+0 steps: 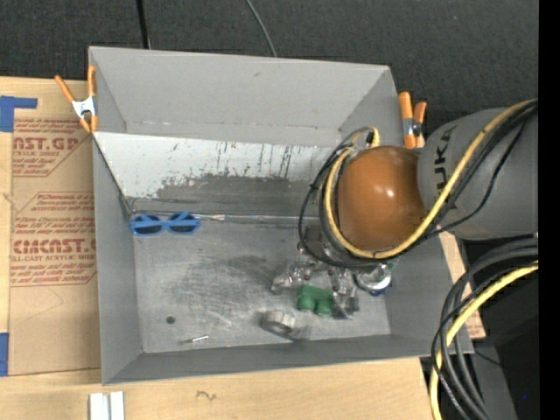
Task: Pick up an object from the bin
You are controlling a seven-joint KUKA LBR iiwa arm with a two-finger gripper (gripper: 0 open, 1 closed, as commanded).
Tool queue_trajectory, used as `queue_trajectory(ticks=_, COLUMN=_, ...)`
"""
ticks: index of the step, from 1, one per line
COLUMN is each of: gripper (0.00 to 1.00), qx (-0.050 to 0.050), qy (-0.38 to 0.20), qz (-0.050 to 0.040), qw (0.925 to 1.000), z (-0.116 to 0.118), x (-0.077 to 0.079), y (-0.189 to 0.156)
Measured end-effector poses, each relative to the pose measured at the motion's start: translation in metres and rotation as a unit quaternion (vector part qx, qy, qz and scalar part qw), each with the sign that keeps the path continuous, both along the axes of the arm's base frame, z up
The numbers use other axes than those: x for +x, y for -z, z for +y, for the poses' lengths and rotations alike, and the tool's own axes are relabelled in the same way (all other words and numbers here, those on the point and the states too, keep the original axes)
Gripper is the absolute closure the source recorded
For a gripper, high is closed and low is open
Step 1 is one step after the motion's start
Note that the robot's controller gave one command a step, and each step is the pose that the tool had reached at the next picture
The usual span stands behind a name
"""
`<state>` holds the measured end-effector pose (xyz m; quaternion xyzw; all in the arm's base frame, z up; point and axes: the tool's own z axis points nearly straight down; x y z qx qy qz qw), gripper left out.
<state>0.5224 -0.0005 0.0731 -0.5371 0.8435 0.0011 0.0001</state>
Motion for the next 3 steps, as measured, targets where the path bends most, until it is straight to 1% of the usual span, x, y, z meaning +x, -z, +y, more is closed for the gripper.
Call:
queue_trajectory(ticks=1, gripper=1.0, qx=0.001, qy=-0.001, qz=-0.001, qw=1.0, z=0.002, x=0.001, y=-0.003)
queue_trajectory(ticks=2, gripper=1.0, qx=0.0, qy=0.007, qz=-0.0051, qw=1.0, z=0.005, x=0.002, y=-0.126)
queue_trajectory(ticks=3, gripper=1.0, qx=0.0, qy=-0.145, qz=-0.0029, qw=0.9894, z=0.014, x=0.024, y=-0.17)
